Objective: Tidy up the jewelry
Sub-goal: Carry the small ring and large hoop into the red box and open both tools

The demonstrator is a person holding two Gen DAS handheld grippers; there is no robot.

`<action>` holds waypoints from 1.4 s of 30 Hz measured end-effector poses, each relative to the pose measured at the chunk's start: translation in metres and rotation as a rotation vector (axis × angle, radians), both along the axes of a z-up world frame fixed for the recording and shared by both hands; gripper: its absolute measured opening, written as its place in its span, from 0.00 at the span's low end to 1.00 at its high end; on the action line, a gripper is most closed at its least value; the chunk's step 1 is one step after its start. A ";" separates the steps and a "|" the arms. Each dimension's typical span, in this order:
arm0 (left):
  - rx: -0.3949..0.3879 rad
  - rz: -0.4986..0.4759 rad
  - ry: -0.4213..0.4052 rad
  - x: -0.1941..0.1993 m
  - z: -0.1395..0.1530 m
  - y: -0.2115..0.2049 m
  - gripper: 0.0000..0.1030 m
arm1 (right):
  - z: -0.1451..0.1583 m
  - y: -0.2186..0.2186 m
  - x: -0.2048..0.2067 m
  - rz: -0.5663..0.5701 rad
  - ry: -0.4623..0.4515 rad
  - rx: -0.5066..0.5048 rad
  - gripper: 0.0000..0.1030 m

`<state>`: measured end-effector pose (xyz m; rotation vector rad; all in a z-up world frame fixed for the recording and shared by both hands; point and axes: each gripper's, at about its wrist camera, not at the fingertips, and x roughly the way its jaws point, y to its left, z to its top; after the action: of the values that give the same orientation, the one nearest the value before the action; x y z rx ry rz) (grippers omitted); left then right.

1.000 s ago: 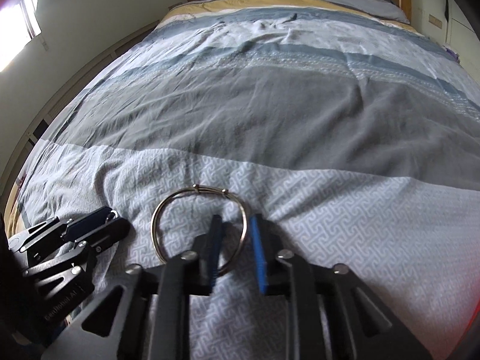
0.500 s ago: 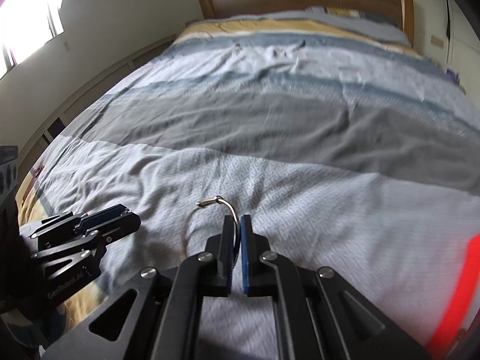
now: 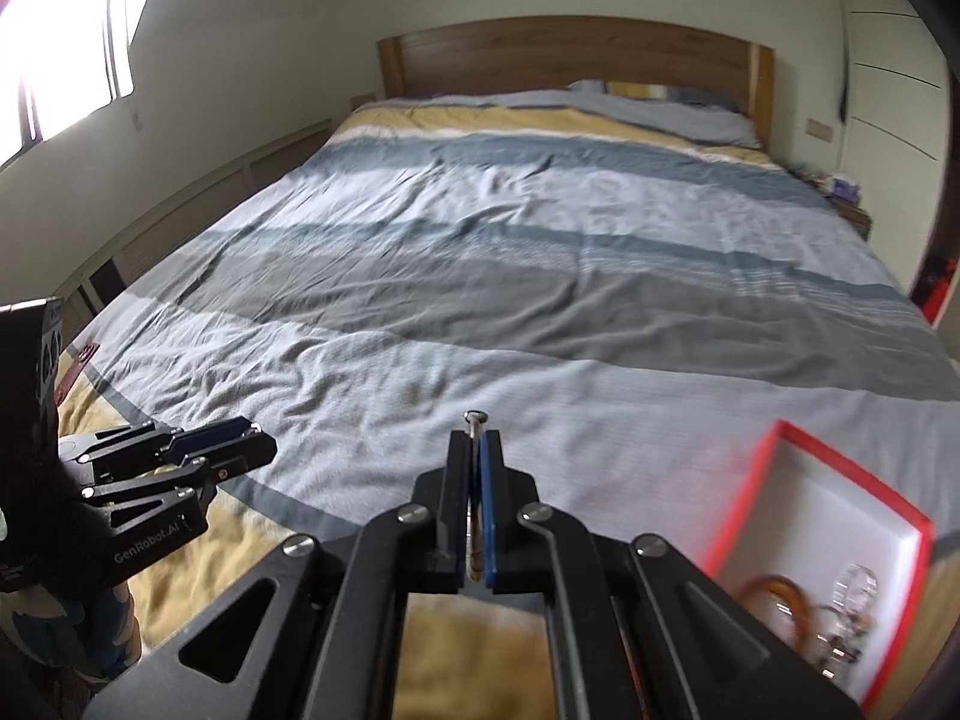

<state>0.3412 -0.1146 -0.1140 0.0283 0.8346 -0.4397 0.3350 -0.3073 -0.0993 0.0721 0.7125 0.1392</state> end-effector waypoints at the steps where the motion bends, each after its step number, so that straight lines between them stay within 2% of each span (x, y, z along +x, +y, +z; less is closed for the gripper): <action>1: -0.005 -0.016 -0.002 -0.004 0.003 -0.008 0.19 | 0.004 -0.010 -0.007 -0.014 -0.007 -0.003 0.03; 5: -0.036 -0.103 0.002 -0.020 0.011 -0.055 0.19 | 0.014 -0.050 -0.028 -0.061 -0.013 -0.030 0.03; 9: -0.063 -0.199 0.016 -0.031 0.012 -0.111 0.19 | 0.012 -0.089 -0.035 -0.103 0.005 -0.048 0.03; 16: -0.055 -0.343 0.038 -0.037 0.000 -0.206 0.19 | -0.020 -0.149 -0.030 -0.173 0.068 -0.051 0.03; 20: -0.027 -0.381 0.071 -0.030 -0.022 -0.241 0.19 | -0.044 -0.180 -0.027 -0.229 0.109 -0.046 0.03; 25: 0.014 -0.404 0.092 -0.020 -0.046 -0.269 0.19 | -0.068 -0.222 -0.029 -0.333 0.150 -0.019 0.03; 32: 0.073 -0.404 0.108 -0.010 -0.074 -0.288 0.20 | -0.091 -0.243 -0.028 -0.384 0.214 -0.028 0.04; 37: 0.093 -0.404 0.100 -0.013 -0.077 -0.286 0.19 | -0.102 -0.240 -0.028 -0.389 0.249 -0.043 0.06; 40: 0.088 -0.394 0.101 -0.016 -0.073 -0.281 0.19 | -0.101 -0.238 -0.031 -0.397 0.252 -0.043 0.06; 42: 0.089 -0.395 0.095 -0.019 -0.068 -0.278 0.19 | -0.097 -0.237 -0.034 -0.405 0.248 -0.055 0.09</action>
<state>0.3221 -0.3925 -0.1821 0.2594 0.9442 -0.7797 0.3012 -0.5440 -0.1962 0.1820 0.9333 -0.2818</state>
